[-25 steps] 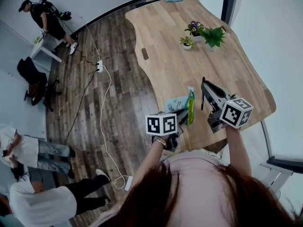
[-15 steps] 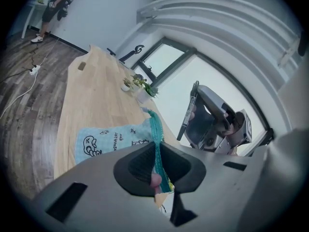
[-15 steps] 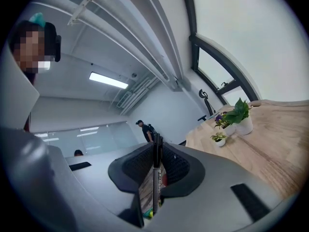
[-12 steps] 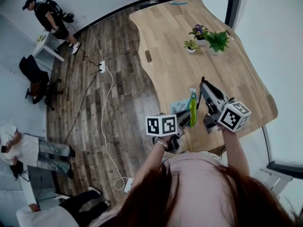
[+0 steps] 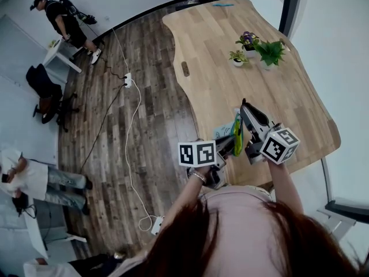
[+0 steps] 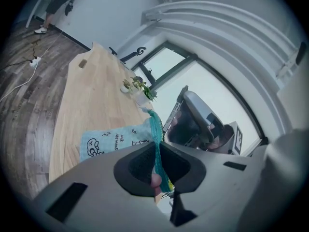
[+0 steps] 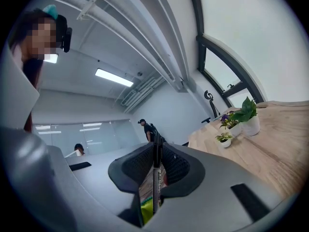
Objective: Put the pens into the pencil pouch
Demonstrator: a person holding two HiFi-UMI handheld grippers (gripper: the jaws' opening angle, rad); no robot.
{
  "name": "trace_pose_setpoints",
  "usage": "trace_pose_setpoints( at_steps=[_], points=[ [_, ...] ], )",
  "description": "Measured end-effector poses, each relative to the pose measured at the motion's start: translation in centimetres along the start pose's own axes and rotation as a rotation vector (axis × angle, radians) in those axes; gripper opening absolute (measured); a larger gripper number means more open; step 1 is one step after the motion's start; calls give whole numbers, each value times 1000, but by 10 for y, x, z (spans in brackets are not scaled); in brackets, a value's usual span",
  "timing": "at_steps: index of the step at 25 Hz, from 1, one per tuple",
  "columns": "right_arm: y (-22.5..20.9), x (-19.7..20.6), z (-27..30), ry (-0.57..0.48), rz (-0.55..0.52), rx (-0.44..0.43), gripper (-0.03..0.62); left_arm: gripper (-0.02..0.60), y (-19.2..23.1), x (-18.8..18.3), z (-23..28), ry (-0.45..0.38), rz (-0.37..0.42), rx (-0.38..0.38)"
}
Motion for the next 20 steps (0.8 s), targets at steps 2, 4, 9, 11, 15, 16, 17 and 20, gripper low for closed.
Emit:
trace_pose_setpoints(
  at_steps=[2, 4, 9, 11, 15, 16, 17, 20],
  points=[
    [-1, 5, 1, 8, 1, 8, 49, 24, 0, -2, -1, -9, -6, 7],
    [-3, 9, 1, 16, 0, 16, 49, 23, 0, -3, -2, -17, -8, 12],
    [0, 21, 3, 80, -72, 27, 49, 23, 0, -5, -4, -33, -21, 23],
    [2, 24, 3, 107, -110, 30, 49, 23, 0, -7, -5, -41, -26, 26],
    [5, 31, 1, 165, -186, 34, 51, 23, 0, -9, -7, -67, -34, 29],
    [6, 33, 1, 181, -203, 36, 51, 23, 0, -10, -8, -74, -37, 30],
    [7, 35, 0, 196, -218, 38, 51, 23, 0, -10, -9, -81, -40, 31],
    [9, 39, 0, 239, -267, 44, 51, 23, 0, -11, -11, -90, -46, 27]
  ],
)
Point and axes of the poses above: the fingertips, and each gripper's own axes: z forward along the fingers, y to its left, x out of its underside, the point moved 9 cm from there along -z, backward along the fingers, and after that the axes turned 7 degrees about y, right-handed, at the moved point
